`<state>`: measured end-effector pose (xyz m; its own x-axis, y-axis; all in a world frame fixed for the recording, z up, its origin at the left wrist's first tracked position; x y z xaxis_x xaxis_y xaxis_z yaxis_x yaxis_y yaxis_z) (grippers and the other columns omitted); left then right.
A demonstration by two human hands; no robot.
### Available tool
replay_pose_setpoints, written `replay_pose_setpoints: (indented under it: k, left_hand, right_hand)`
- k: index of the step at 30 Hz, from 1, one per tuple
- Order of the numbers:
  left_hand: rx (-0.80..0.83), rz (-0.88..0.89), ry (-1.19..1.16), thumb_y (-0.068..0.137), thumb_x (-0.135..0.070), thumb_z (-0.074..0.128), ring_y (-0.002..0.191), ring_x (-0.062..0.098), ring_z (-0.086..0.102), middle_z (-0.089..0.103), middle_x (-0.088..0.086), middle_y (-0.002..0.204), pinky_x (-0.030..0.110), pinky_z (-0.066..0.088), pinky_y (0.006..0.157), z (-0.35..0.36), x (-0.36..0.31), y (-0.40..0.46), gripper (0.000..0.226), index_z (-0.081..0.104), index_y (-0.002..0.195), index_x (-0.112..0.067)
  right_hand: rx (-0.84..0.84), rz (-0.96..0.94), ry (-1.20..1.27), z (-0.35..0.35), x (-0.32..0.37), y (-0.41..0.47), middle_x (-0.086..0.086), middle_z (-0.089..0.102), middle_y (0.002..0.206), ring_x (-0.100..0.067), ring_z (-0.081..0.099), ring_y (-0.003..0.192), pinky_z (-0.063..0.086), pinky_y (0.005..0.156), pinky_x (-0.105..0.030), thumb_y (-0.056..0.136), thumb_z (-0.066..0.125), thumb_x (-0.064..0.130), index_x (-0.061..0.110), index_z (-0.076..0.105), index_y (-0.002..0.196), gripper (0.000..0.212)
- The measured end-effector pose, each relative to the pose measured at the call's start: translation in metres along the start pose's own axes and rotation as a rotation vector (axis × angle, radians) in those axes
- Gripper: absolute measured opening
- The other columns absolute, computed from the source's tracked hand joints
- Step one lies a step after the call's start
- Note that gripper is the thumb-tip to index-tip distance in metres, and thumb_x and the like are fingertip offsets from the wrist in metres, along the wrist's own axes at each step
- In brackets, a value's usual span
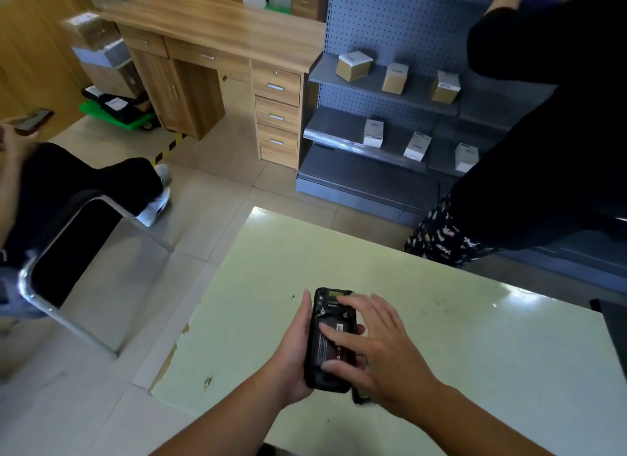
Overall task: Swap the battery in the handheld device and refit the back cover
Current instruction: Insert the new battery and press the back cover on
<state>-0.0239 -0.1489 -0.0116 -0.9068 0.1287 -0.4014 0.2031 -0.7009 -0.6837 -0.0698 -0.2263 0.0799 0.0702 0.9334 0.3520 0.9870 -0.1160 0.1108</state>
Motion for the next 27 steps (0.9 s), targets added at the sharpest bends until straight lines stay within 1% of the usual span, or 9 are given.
replay_pose_setpoints:
  k: [6,8,11,13,16,18,21,23,27]
  left_hand:
    - [0.024,-0.016,-0.003,0.092,-0.081,0.032,0.118,0.037,0.057,0.061,0.020,0.131,0.047,0.046,0.101,-0.002,0.002,0.001,0.088,0.071,0.129,-0.010]
    - [0.026,-0.023,0.018,0.091,-0.082,0.032,0.118,0.037,0.056,0.061,0.020,0.130,0.045,0.047,0.098,-0.003,0.004,0.002,0.091,0.067,0.133,-0.009]
    - [-0.016,-0.042,0.058,0.087,-0.084,0.036,0.112,0.034,0.065,0.069,0.017,0.126,0.044,0.052,0.095,-0.011,0.012,0.004,0.092,0.069,0.131,-0.010]
    - [-0.040,-0.026,0.044,0.088,-0.080,0.040,0.099,0.033,0.071,0.074,0.017,0.115,0.045,0.056,0.092,-0.019,0.013,0.007,0.086,0.074,0.124,-0.010]
    - [-0.035,0.002,0.001,0.089,-0.074,0.040,0.085,0.033,0.069,0.071,0.020,0.107,0.046,0.055,0.088,-0.030,0.012,0.009,0.085,0.076,0.114,0.000]
    - [-0.016,-0.008,-0.040,0.093,-0.074,0.035,0.086,0.034,0.067,0.070,0.022,0.110,0.047,0.056,0.086,-0.039,0.014,0.007,0.090,0.074,0.117,0.003]
    - [-0.007,-0.023,-0.048,0.095,-0.074,0.030,0.085,0.034,0.068,0.071,0.021,0.109,0.046,0.059,0.083,-0.051,0.018,0.004,0.095,0.067,0.125,0.008]
    - [-0.002,-0.020,-0.067,0.094,-0.075,0.031,0.084,0.034,0.067,0.071,0.020,0.106,0.045,0.059,0.082,-0.054,0.017,0.002,0.098,0.064,0.127,0.010]
    - [0.002,-0.013,-0.109,0.091,-0.075,0.034,0.086,0.034,0.067,0.070,0.020,0.110,0.046,0.058,0.085,-0.055,0.016,-0.002,0.095,0.067,0.125,0.006]
  right_hand:
    - [-0.015,-0.001,0.034,0.002,0.002,0.002,0.002,0.051,0.149,-0.023,0.042,0.142,0.024,0.122,-0.054,0.094,0.060,0.064,0.040,0.070,0.122,0.038]
    - [0.003,0.017,0.038,0.008,-0.002,0.000,0.003,0.052,0.149,-0.023,0.044,0.142,0.024,0.122,-0.057,0.094,0.058,0.066,0.041,0.070,0.122,0.040]
    - [0.018,0.004,0.121,0.023,0.001,-0.005,0.008,0.044,0.155,-0.014,0.035,0.147,0.018,0.125,-0.049,0.098,0.049,0.066,0.040,0.067,0.128,0.044]
    - [-0.052,0.161,0.337,0.025,-0.020,-0.005,0.019,0.040,0.155,-0.001,0.028,0.147,0.017,0.125,-0.035,0.102,0.042,0.061,0.039,0.062,0.135,0.044]
    - [-0.252,0.539,0.343,0.033,-0.092,-0.030,0.010,0.049,0.142,-0.007,0.041,0.135,0.037,0.116,-0.043,0.099,0.055,0.049,0.031,0.055,0.140,0.045]
    - [0.028,0.582,0.196,0.072,-0.116,-0.043,0.004,0.046,0.146,-0.015,0.041,0.136,0.038,0.114,-0.039,0.089,0.070,0.054,0.029,0.043,0.151,0.072]
    - [0.481,0.345,-0.038,0.132,-0.114,-0.057,0.006,0.034,0.160,-0.018,0.035,0.142,0.034,0.112,-0.034,0.073,0.077,0.068,0.033,0.026,0.159,0.106]
    - [0.576,0.252,-0.146,0.152,-0.114,-0.066,0.003,0.035,0.159,-0.022,0.038,0.140,0.036,0.110,-0.036,0.070,0.080,0.064,0.030,0.027,0.158,0.109]
    - [0.548,0.275,-0.170,0.166,-0.121,-0.074,-0.001,0.044,0.149,-0.025,0.049,0.126,0.044,0.098,-0.035,0.064,0.085,0.056,0.027,0.038,0.152,0.104]
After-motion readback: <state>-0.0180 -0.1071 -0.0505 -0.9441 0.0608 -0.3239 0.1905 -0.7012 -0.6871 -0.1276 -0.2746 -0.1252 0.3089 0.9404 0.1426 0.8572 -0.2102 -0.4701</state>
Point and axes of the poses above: each hand's wrist, its own y-axis towards the middle knuckle, its own z-axis out of the palm, x = y × z, the point moved 9 cm from there along y, towards the middle knuckle
